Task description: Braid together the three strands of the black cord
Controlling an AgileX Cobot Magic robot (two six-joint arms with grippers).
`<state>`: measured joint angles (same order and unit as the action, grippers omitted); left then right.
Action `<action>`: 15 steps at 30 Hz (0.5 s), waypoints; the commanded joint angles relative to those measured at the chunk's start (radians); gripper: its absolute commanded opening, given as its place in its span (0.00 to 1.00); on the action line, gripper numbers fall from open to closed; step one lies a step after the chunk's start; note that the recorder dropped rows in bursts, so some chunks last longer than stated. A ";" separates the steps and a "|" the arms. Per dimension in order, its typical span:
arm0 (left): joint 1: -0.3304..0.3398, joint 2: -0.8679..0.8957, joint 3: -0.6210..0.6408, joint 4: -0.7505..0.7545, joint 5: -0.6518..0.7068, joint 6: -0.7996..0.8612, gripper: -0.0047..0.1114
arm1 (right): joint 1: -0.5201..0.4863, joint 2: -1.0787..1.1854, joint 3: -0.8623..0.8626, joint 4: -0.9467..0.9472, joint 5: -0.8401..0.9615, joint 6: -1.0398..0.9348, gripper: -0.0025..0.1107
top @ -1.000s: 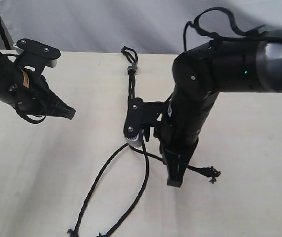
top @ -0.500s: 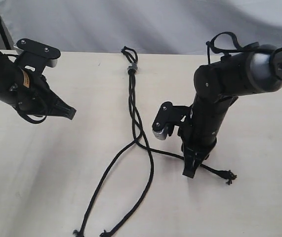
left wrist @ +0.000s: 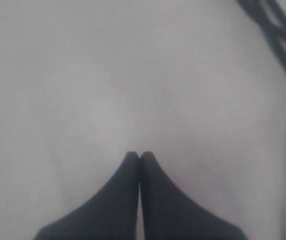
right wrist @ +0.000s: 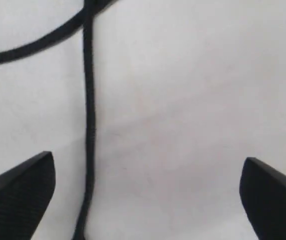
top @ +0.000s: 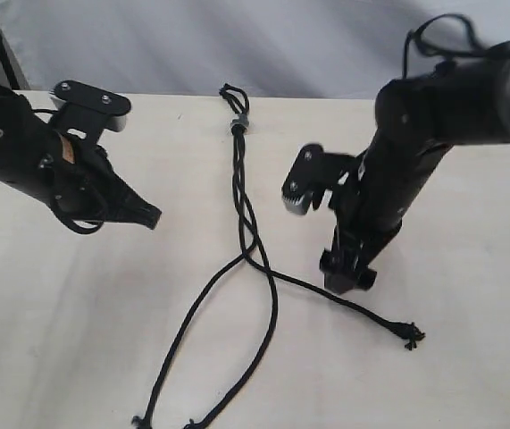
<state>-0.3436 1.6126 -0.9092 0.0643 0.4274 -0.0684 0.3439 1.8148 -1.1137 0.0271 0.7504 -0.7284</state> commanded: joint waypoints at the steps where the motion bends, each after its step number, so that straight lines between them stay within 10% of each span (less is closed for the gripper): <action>1: -0.142 -0.005 0.007 -0.106 0.004 0.058 0.05 | -0.070 -0.155 -0.001 0.017 -0.033 0.037 0.84; 8: -0.387 0.061 -0.005 -0.106 -0.030 0.024 0.17 | -0.264 -0.278 0.124 0.112 -0.296 0.066 0.84; 15: -0.466 0.212 -0.099 -0.103 0.004 -0.007 0.36 | -0.354 -0.287 0.163 0.138 -0.353 0.071 0.84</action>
<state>-0.7848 1.7754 -0.9719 -0.0342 0.4162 -0.0629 0.0066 1.5366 -0.9562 0.1400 0.4182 -0.6645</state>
